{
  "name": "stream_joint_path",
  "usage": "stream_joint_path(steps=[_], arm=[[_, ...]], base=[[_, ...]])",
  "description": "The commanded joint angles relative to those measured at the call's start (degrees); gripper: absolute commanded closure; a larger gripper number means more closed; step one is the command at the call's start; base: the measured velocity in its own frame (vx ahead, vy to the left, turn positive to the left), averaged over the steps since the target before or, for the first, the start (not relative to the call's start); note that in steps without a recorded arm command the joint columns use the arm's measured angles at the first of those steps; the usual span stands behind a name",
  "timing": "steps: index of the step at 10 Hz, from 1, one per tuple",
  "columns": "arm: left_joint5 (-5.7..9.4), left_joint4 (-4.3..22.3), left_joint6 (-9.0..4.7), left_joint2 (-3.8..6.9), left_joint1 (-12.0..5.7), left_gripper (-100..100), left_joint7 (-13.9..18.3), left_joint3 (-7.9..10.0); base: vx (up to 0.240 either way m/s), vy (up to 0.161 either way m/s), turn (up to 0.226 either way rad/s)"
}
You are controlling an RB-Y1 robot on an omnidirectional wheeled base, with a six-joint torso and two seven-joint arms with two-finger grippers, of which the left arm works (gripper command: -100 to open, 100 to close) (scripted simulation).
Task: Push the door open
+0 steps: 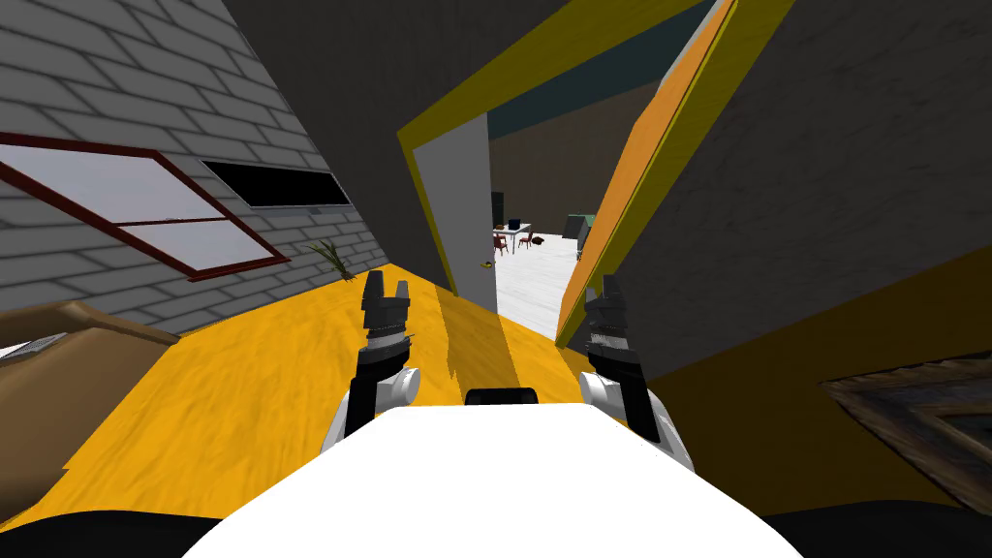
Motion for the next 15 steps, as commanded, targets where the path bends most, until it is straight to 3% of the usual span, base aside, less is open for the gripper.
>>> stream_joint_path(steps=[1, 9, 15], arm=[[0.03, 1.6, -0.34, 0.41, -0.62, -100, 0.1, -0.16], [0.19, 10.9, -2.28, 2.14, -4.15, -100, 0.9, -1.03], [0.35, 19.6, -4.09, 3.24, -7.45, -100, 1.6, -1.85]], base=[[0.163, 0.006, -0.019], [0.089, 0.036, -0.041], [0.092, 0.034, -0.045]])
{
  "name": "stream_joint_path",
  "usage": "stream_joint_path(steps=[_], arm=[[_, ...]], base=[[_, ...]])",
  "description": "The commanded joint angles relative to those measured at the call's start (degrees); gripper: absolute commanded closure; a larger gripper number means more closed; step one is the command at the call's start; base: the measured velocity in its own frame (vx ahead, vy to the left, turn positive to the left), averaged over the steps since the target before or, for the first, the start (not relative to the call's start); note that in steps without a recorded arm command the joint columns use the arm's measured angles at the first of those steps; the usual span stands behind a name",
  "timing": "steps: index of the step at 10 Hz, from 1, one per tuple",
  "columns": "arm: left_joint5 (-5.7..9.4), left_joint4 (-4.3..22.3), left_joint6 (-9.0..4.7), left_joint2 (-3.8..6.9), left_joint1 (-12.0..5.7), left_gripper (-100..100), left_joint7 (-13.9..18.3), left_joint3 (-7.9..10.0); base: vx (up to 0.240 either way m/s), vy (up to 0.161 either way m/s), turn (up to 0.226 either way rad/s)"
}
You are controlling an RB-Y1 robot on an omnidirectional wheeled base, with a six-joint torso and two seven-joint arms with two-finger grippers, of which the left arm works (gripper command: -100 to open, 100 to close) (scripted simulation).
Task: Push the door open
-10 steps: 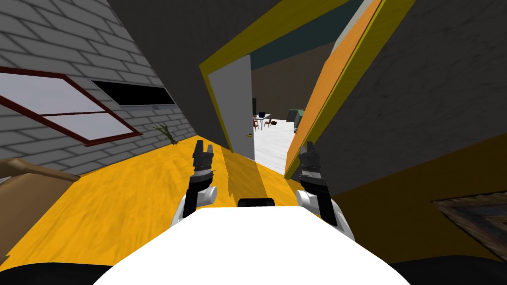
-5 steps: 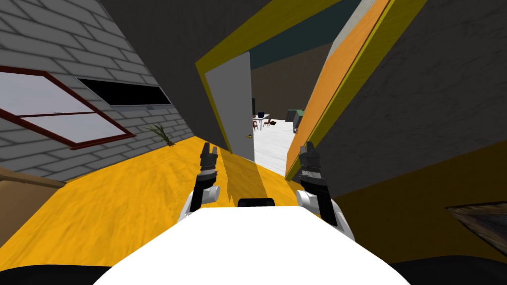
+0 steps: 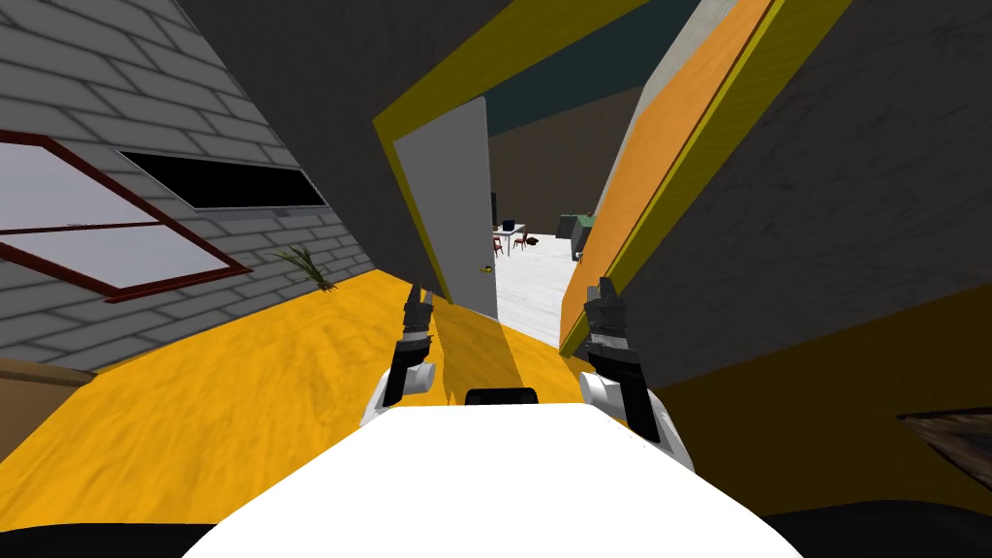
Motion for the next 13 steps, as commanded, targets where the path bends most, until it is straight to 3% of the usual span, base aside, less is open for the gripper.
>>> stream_joint_path(steps=[1, 8, 9, 13], arm=[[-0.03, 2.9, -0.57, 0.14, -1.30, -100, 0.1, -0.30], [0.18, 14.7, -3.10, 1.11, -5.91, -100, 1.1, -1.45], [0.18, 15.1, -3.10, 1.11, -5.91, -100, 1.1, -1.45], [0.28, 20.8, -4.29, 1.36, -8.07, -100, 1.6, -1.98]], base=[[0.090, 0.063, -0.051], [0.096, 0.050, -0.055], [0.058, 0.032, -0.020], [0.059, 0.042, -0.040]])
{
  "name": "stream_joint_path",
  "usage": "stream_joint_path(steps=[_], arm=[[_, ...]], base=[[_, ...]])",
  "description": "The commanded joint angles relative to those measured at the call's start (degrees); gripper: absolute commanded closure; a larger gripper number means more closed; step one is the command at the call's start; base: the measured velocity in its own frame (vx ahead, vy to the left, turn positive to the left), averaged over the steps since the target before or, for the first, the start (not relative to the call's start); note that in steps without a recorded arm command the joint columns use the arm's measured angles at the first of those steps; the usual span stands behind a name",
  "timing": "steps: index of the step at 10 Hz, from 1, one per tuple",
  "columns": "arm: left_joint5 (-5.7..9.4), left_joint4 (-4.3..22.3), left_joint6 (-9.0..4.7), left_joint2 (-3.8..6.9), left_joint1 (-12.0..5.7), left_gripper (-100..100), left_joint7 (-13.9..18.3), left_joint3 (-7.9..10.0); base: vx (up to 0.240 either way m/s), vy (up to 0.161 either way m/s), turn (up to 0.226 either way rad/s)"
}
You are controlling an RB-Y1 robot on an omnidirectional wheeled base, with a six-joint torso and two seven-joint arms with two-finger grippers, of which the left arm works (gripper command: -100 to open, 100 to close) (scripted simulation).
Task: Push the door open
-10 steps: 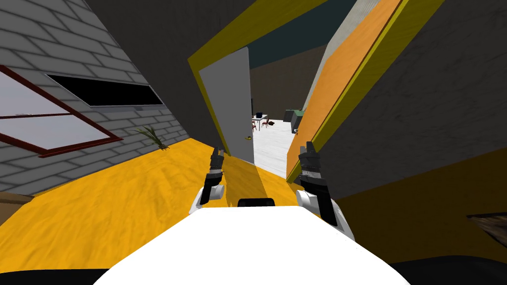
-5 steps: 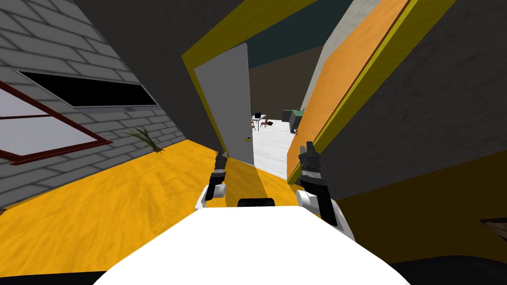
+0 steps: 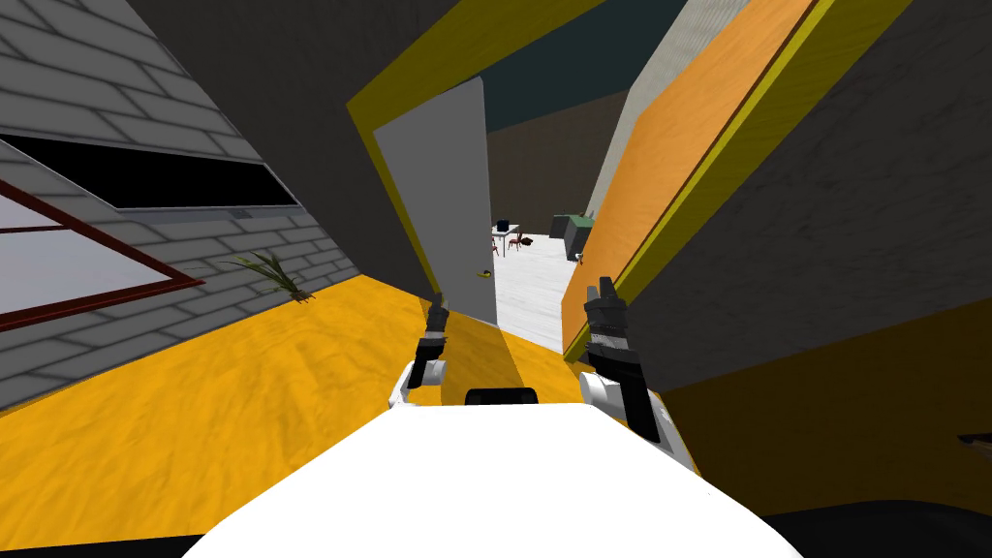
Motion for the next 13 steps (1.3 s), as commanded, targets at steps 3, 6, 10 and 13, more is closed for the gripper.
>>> stream_joint_path(steps=[3, 6, 10, 13], arm=[[0.07, 5.1, -1.42, 0.15, -1.67, -100, 0.4, -0.49], [0.18, 10.5, -2.64, 0.24, -3.89, -100, 0.9, -1.04], [0.28, 16.3, -3.86, 0.24, -6.11, -100, 1.3, -1.59], [0.35, 20.8, -4.68, 0.20, -7.60, -100, 1.7, -1.96]], base=[[0.057, 0.037, -0.037], [0.084, 0.058, -0.068], [0.066, 0.049, -0.044], [0.067, 0.048, -0.037]])
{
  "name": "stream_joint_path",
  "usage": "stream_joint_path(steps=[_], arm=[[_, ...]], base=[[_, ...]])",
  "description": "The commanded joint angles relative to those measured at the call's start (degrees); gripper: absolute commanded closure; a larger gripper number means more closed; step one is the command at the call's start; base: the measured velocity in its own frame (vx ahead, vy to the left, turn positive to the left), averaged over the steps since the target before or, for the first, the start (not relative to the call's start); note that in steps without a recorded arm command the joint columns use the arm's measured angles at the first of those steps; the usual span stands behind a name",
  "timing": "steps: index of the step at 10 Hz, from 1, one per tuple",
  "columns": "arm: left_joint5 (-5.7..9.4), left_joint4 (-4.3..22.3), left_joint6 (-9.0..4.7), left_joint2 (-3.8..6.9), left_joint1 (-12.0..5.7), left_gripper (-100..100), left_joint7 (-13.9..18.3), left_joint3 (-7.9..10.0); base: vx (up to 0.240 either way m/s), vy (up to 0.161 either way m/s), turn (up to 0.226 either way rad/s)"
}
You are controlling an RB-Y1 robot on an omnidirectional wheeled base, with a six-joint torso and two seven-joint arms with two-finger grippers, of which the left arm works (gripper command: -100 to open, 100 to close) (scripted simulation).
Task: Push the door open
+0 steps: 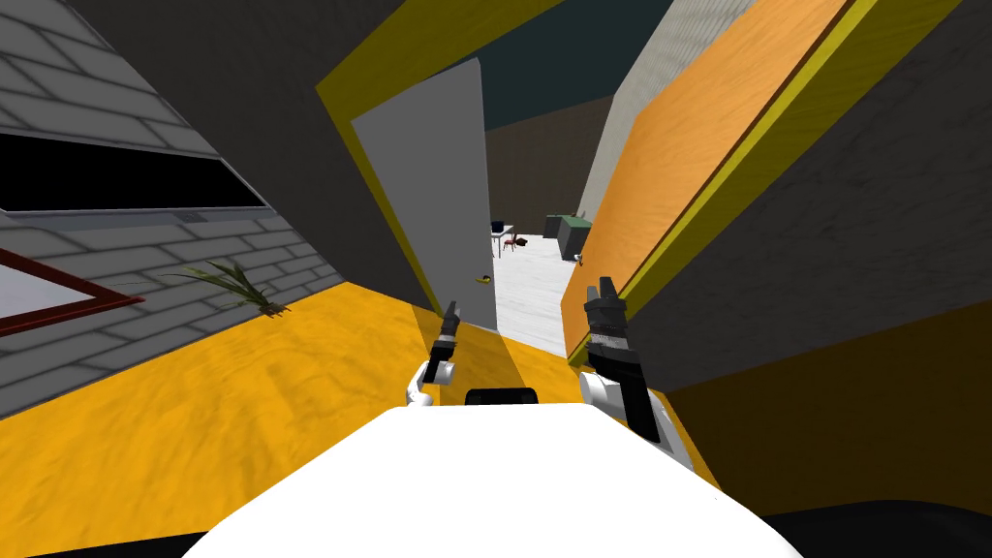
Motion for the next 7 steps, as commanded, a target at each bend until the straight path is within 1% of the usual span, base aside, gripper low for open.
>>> stream_joint_path(steps=[1, 7], arm=[[0.09, 2.8, -0.44, 0.09, -1.14, -100, 0.4, -0.28], [0.28, 13.9, -2.78, -0.41, -5.39, -100, 1.3, -1.34]], base=[[0.090, 0.065, -0.068], [0.089, 0.068, -0.061]])
